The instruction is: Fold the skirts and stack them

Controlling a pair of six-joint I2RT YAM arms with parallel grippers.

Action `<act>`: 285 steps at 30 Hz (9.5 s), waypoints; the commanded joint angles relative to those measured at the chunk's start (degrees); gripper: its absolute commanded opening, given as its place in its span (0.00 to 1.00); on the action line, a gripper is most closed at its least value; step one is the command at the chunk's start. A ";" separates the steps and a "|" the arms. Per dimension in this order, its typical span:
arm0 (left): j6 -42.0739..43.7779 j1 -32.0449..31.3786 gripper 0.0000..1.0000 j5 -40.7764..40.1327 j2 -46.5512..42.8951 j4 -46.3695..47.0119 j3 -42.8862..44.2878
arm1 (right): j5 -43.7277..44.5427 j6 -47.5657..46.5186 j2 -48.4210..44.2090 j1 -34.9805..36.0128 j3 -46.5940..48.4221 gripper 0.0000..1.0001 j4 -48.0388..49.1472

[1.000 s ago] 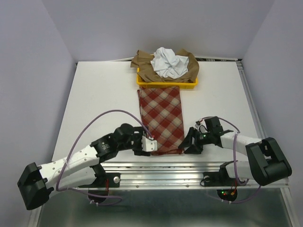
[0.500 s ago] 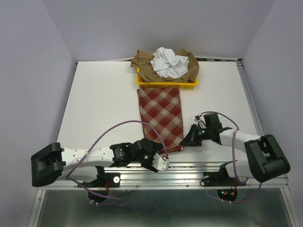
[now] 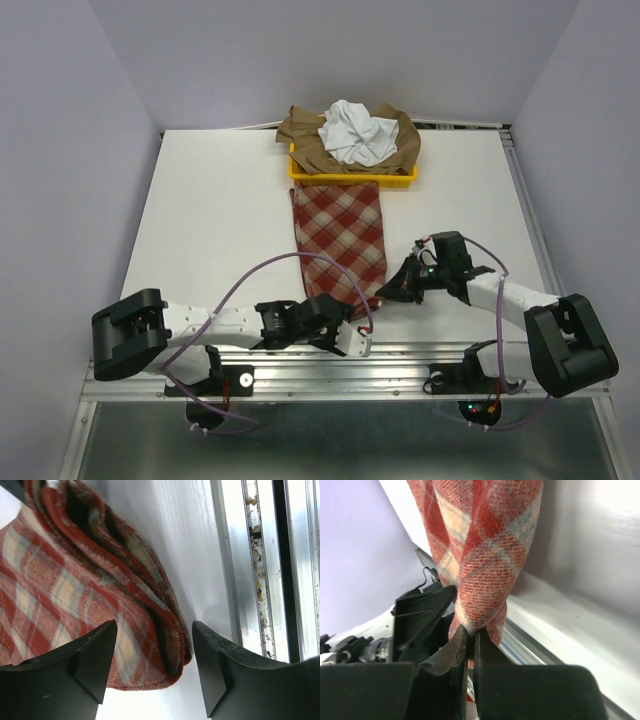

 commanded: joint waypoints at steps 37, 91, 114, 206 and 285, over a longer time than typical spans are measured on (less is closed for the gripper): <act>-7.79 0.85 0.00 14.94 2.25 -27.99 18.11 | 2.43 -47.55 8.75 -9.74 33.39 0.87 -27.87; 5.65 44.09 0.00 52.06 38.53 -67.48 73.05 | -14.21 -83.24 48.58 4.32 57.93 0.38 -28.48; 10.40 46.47 0.00 48.01 43.83 -64.05 75.62 | -10.97 -74.55 51.40 1.25 73.12 0.59 -30.06; -63.96 54.46 0.48 40.19 46.45 10.31 45.10 | -7.10 -36.13 35.84 4.67 27.96 0.65 -4.13; -33.90 58.07 0.99 6.62 -7.69 -22.21 34.38 | 52.97 -42.90 12.71 9.77 28.05 0.93 -28.14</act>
